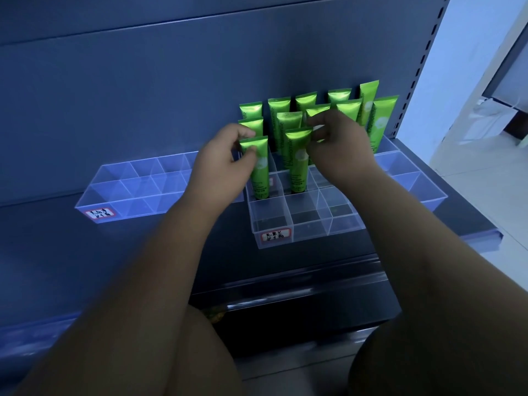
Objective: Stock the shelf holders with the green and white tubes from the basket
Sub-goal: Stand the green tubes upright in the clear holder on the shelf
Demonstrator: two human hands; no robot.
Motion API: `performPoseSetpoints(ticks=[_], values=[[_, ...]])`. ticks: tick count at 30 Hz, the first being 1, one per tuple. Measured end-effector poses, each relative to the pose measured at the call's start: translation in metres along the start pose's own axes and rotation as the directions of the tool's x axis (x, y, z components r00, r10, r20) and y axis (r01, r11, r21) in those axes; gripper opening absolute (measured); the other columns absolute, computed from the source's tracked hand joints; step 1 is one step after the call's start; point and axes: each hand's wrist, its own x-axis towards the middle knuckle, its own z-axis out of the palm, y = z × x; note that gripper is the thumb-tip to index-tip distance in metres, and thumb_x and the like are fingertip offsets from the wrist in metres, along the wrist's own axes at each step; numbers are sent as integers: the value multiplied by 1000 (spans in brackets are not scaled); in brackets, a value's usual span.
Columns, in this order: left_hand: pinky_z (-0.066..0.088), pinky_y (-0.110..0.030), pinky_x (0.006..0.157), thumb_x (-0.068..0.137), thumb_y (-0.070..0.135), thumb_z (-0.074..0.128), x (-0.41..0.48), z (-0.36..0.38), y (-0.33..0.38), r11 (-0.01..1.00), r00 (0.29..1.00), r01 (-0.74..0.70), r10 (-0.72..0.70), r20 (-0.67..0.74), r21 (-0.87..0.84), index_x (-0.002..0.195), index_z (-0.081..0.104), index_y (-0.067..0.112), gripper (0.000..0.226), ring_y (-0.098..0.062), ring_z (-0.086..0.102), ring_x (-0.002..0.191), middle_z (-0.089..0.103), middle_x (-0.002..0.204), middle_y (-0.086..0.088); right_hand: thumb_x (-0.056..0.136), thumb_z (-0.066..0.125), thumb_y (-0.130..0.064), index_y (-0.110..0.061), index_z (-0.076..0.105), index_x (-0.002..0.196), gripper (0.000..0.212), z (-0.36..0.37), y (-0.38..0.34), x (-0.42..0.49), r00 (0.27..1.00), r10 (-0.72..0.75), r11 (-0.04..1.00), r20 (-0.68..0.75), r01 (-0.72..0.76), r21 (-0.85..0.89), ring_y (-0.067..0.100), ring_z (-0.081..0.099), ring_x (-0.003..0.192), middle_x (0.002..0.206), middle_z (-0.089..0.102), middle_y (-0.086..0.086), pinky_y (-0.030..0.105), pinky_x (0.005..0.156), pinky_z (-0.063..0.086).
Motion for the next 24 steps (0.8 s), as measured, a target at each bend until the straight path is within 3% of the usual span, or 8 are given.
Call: performPoseSetpoints(ticks=[4,7,9,12,15,18,20,24], values=[[51,-41,83,99,36,52,-6,-10,18,931,976,-67,135,-168,359,113,66,15,29,-26,60,102,70,111,2,86,57,-9,-14,59,128,43,-2,-11,-14,999,35,992,-35,-39,-117,26,61,90,98,67,3,26,63,39],[46,-38,85,101,38,49,-22,-17,35,926,949,-21,137,-285,377,117,67,9,37,-30,58,106,71,112,-4,92,57,-19,-10,55,127,36,-1,-21,-39,998,-10,951,-68,-11,-309,35,60,106,117,64,12,35,72,43],[48,-42,93,101,38,49,-36,-23,39,917,939,-12,148,-310,399,117,67,7,39,-32,59,108,71,111,-7,97,55,-25,-10,53,129,36,1,-33,-59,996,-43,939,-81,12,-344,36,57,111,124,61,12,35,72,39],[42,-53,107,101,40,48,-61,-42,38,895,944,6,143,-298,446,120,66,7,42,-36,57,121,70,117,-10,99,53,-30,-9,55,126,35,9,-55,-88,981,-151,953,-122,111,-283,35,57,110,123,61,12,35,73,36],[32,-55,117,102,45,45,-100,-71,37,873,945,102,64,-320,477,130,60,10,48,-33,44,142,65,132,-7,100,50,-34,-8,59,123,36,31,-80,-114,945,-295,940,-139,261,-220,33,56,111,119,64,12,35,80,39],[28,-54,120,103,52,36,-147,-109,30,821,934,187,22,-357,540,139,56,9,60,-30,36,149,56,147,-8,101,47,-37,-7,57,131,44,61,-108,-140,914,-401,902,-62,383,-198,31,52,126,130,61,11,41,101,45],[29,-55,120,103,54,32,-182,-140,22,801,918,255,-26,-395,542,141,54,10,62,-29,33,151,52,152,-8,101,43,-40,-8,53,139,50,83,-129,-161,884,-468,867,17,462,-186,31,44,139,141,56,11,44,114,38],[28,-56,120,102,55,29,-260,-206,0,686,859,430,-110,-500,587,144,52,9,66,-30,30,152,48,156,-10,101,40,-43,-7,50,143,56,136,-176,-217,805,-570,805,166,587,-85,31,36,147,149,51,12,46,120,31]])
